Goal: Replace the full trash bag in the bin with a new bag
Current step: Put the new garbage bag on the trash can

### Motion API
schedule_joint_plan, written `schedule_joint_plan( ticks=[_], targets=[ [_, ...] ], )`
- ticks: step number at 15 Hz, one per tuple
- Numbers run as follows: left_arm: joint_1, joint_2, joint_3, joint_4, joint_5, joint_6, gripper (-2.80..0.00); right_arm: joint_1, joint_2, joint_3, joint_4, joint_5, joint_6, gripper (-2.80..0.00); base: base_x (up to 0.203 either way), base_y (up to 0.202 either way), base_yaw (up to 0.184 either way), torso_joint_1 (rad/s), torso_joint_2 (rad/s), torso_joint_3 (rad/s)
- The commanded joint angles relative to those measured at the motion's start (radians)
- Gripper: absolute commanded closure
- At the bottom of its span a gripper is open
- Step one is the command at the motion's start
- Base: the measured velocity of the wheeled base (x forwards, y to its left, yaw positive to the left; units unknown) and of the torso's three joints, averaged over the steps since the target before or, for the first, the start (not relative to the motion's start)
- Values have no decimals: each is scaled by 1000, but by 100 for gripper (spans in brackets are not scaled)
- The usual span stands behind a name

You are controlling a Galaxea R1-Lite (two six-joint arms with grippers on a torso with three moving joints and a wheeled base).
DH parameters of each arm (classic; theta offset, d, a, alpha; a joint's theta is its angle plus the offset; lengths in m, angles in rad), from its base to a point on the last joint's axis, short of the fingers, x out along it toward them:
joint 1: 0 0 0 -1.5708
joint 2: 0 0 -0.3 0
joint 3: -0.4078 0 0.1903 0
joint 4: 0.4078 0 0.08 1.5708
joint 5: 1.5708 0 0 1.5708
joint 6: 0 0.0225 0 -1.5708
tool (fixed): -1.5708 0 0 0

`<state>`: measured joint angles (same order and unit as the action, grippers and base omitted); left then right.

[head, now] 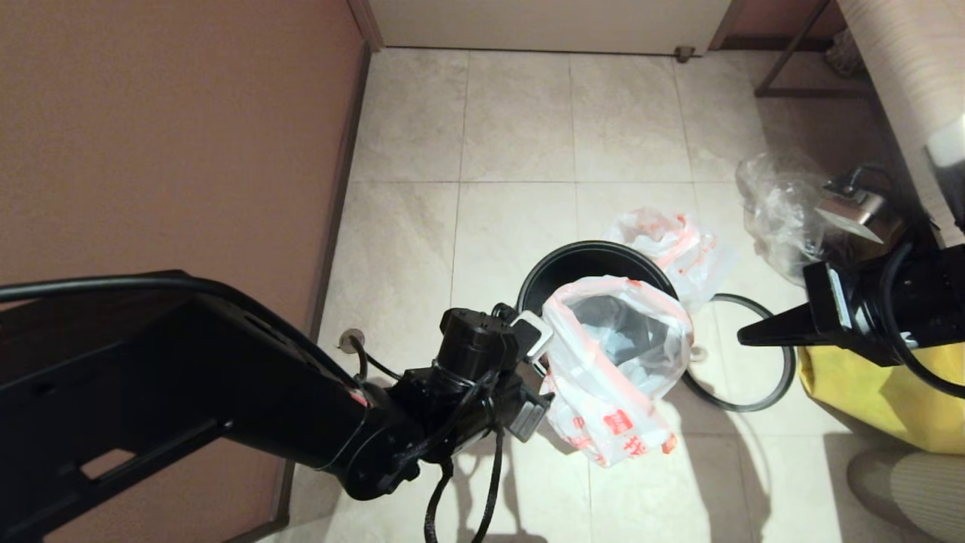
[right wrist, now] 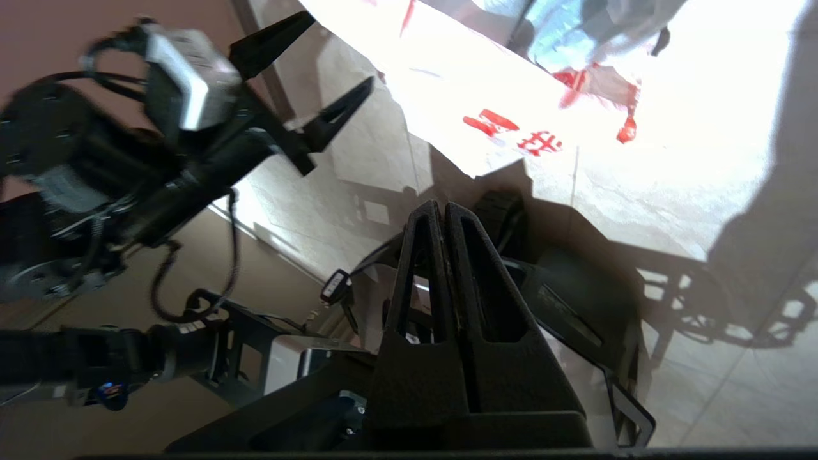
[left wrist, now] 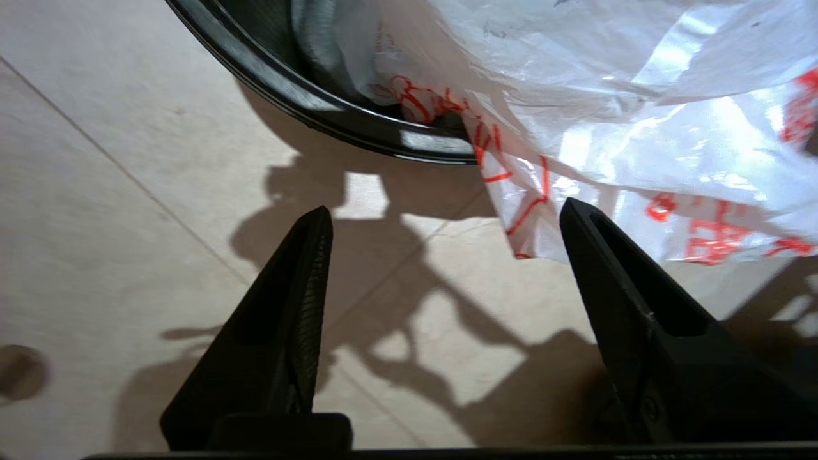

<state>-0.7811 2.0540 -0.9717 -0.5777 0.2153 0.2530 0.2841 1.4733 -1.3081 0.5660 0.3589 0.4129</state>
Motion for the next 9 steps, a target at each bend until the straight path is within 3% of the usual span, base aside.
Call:
schedule_joint_plan(
  ticks=[1,5,9],
  targets=[
    [0,19,-28,-2,38,91,-280,-7,-33,0,0,17,2,0,0,0,0,0,0,0],
    [6,78,-99,3,40,198,-280,-34,-34,-5,-52,59,3,0,0,0,0,0,0,0],
    [-1,67,-47,-10,39,214,-280,-76,-82,-13,-51,127,26,0,0,0,0,0,0,0]
  ],
)
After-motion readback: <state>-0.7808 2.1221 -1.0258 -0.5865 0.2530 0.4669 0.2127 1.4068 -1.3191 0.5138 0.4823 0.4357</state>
